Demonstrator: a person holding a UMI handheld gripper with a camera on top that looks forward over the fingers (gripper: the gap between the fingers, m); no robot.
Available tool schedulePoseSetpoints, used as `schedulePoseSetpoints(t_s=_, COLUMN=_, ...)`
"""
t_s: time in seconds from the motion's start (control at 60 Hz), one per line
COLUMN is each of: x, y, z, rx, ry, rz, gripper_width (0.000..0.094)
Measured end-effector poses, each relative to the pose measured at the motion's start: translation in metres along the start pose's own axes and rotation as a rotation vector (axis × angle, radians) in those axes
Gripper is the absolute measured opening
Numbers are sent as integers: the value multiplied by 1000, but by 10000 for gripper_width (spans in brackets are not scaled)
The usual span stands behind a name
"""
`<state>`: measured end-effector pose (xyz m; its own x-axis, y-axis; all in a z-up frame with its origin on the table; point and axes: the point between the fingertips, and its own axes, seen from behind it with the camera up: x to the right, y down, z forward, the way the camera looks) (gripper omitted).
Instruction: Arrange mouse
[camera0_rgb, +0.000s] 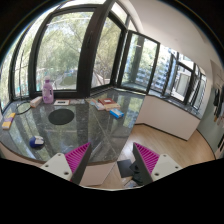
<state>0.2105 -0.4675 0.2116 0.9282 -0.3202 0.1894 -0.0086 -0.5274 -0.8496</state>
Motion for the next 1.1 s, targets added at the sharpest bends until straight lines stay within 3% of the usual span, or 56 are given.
schedulePoseSetpoints(t_s=0.317, x=-37, y=81, z=-2, rx=-122, ry=-70, rz=20, gripper_width=846)
schedulePoseSetpoints(t_s=0.583, x=-174, y=147, z=-13, rx=-191, ry=-284, rz=-11, gripper_width=850)
schedulePoseSetpoints(t_s=0.85, x=-347, y=125, z=10, rx=-103, ry=-474, rz=-37, gripper_width=852)
schedulePoseSetpoints(t_s=1.0, x=-420, y=109, z=48, rx=-89, ry=-482, rz=-32, gripper_width=852)
schedulePoseSetpoints(t_s=1.1, x=-447, y=109, z=79, rx=-126, ry=-449, rz=-2, gripper_width=850)
